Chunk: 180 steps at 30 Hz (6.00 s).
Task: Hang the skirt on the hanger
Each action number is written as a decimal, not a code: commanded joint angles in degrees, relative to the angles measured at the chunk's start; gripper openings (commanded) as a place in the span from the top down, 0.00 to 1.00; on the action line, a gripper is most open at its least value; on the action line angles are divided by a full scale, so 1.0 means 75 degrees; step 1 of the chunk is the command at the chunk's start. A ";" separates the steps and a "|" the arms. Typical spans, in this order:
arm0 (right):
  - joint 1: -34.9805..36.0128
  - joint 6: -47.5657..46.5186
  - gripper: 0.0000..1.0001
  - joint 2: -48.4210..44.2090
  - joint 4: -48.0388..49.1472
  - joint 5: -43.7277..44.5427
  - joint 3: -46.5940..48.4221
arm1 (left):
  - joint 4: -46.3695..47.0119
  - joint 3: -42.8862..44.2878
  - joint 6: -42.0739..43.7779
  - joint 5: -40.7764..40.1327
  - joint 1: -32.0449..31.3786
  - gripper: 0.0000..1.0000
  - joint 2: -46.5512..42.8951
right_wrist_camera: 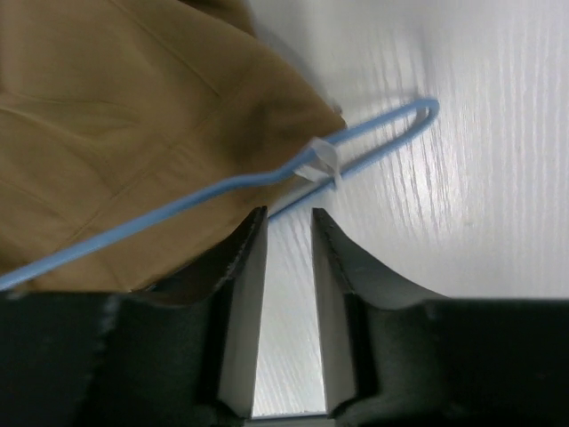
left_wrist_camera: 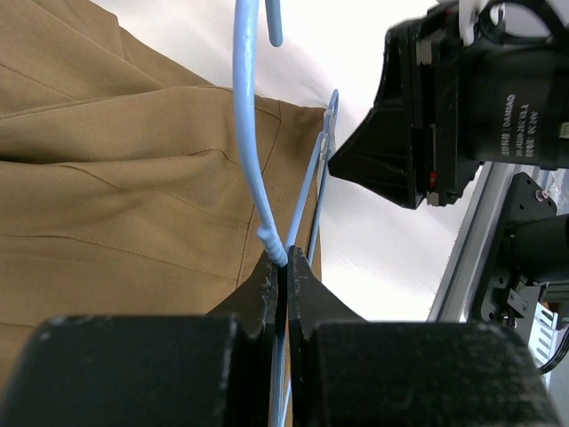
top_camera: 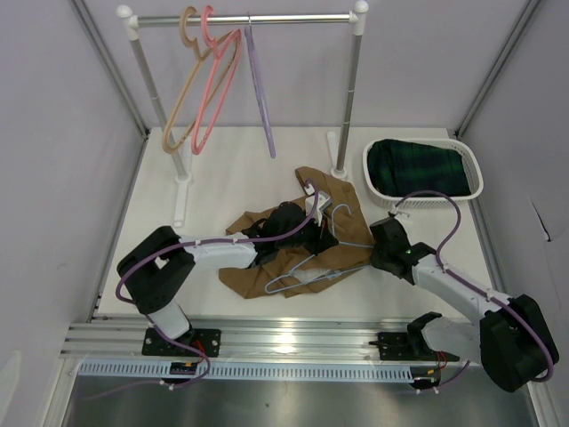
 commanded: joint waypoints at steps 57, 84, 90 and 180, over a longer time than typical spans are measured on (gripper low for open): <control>0.0305 0.0495 1.00 -0.0512 0.1388 -0.0387 -0.0174 | -0.0967 0.0968 0.0198 0.0240 -0.0026 1.00 0.0766; 0.0306 -0.1296 0.47 -0.1697 0.1737 -0.2331 0.0119 | -0.2314 0.2152 0.1710 0.3368 0.0852 1.00 0.1844; 0.0317 -0.2035 0.49 -0.0853 0.2710 -0.3140 0.0002 | -0.3027 0.2724 0.2072 0.4317 0.1239 1.00 0.2101; -0.0385 -0.1110 0.43 0.0003 0.5571 -0.2859 0.0061 | -0.4881 0.3593 0.3221 0.5174 0.1392 1.00 0.2512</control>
